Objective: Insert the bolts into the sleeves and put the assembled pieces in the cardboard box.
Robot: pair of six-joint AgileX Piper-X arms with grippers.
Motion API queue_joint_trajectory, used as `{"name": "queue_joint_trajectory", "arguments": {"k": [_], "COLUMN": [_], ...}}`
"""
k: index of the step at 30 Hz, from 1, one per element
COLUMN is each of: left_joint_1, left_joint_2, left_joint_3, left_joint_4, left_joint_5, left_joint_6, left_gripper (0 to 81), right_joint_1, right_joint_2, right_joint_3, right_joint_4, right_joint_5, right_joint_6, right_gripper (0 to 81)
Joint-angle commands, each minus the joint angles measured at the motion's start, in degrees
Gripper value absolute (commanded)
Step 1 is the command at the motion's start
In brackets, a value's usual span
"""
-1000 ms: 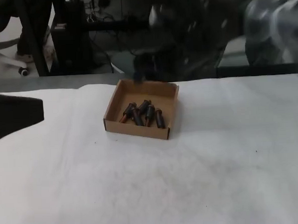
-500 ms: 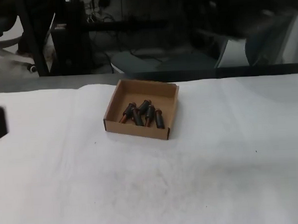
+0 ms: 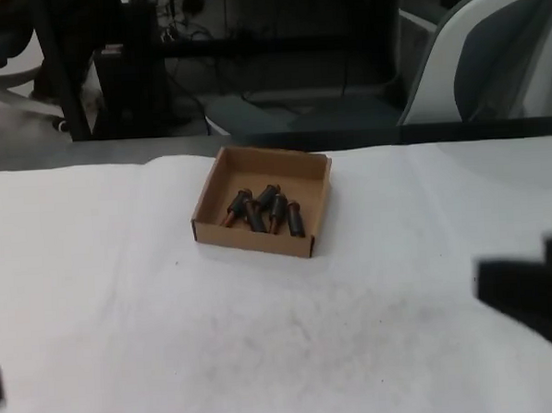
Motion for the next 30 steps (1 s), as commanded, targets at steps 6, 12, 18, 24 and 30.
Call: {"name": "queue_joint_trajectory", "arguments": {"k": [6, 12, 18, 24, 30], "left_joint_1": [0.17, 0.17, 0.05, 0.05, 0.05], "left_joint_2": [-2.23, -2.23, -2.12, -2.12, -2.02], "left_joint_3": [13.87, 16.40, 21.32, 24.61, 26.30], "left_joint_4": [-16.53, -26.54, -26.39, -26.50, -26.39], "left_joint_5": [4.26, 0.82, -0.03, -1.96, -7.16], "left_joint_6": [-14.49, -19.98, -23.19, -27.07, -27.01], "left_gripper": [62.0, 62.0, 62.0, 62.0, 62.0], "right_joint_1": [3.49, 3.46, 3.46, 3.46, 3.46], "right_joint_2": [-11.27, -11.36, -11.36, -11.36, -11.36], "right_joint_3": [14.52, 20.37, 24.23, 26.68, 29.41], "right_joint_4": [-1.56, -1.82, -1.82, -1.82, -1.82], "right_joint_5": [3.68, 3.68, 4.51, 4.51, 4.51], "right_joint_6": [11.08, 11.40, 11.40, 11.40, 11.40], "right_gripper": [66.9, 57.5, 57.5, 57.5, 57.5]}}
